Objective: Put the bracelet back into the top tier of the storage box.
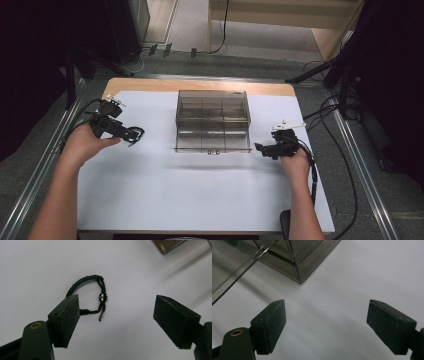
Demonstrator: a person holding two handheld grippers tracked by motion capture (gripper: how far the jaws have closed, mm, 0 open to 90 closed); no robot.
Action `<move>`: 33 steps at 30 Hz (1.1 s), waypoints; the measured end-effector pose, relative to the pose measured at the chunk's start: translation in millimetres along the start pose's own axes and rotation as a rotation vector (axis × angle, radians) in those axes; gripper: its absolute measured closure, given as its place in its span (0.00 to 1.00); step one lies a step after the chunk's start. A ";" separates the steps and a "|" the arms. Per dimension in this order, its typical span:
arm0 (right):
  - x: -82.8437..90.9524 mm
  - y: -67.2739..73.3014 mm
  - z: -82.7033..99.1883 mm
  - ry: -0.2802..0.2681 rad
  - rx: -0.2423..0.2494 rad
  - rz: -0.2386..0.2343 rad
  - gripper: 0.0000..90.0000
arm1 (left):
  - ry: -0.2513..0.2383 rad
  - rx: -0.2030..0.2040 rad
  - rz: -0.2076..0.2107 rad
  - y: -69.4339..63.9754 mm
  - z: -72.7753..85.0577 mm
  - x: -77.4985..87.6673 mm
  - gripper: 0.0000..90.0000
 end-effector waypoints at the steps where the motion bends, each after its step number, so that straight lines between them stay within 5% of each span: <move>1: -0.2 -0.1 -0.2 0.000 0.000 0.000 0.19 | 0.012 0.003 -0.016 1.0 -0.5 -1.5 0.25; 10: -4.0 3.4 -2.3 0.008 0.019 -0.004 0.19 | 0.090 -0.001 -0.062 13.8 -9.0 -22.9 0.24; 14: -5.3 4.1 -2.4 0.013 0.017 -0.002 0.19 | 0.092 -0.010 -0.038 13.9 -11.4 -27.4 0.22; 21: -4.0 4.1 -3.2 0.015 0.025 0.006 0.19 | 0.099 -0.025 -0.056 14.3 -8.5 -33.4 0.19; 33: 5.6 2.7 5.9 0.037 0.012 0.011 0.18 | 0.088 0.018 -0.046 25.5 -18.0 -54.4 0.16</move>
Point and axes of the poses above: each handheld gripper's, and its own axes: x roughly backward along the jaws, z roughly out of its underside, y roughly to its left, the point moved 2 cm from there along -x, roughly forward along the jaws, and after that the axes turned 8 degrees about x, right-handed, at the moved point
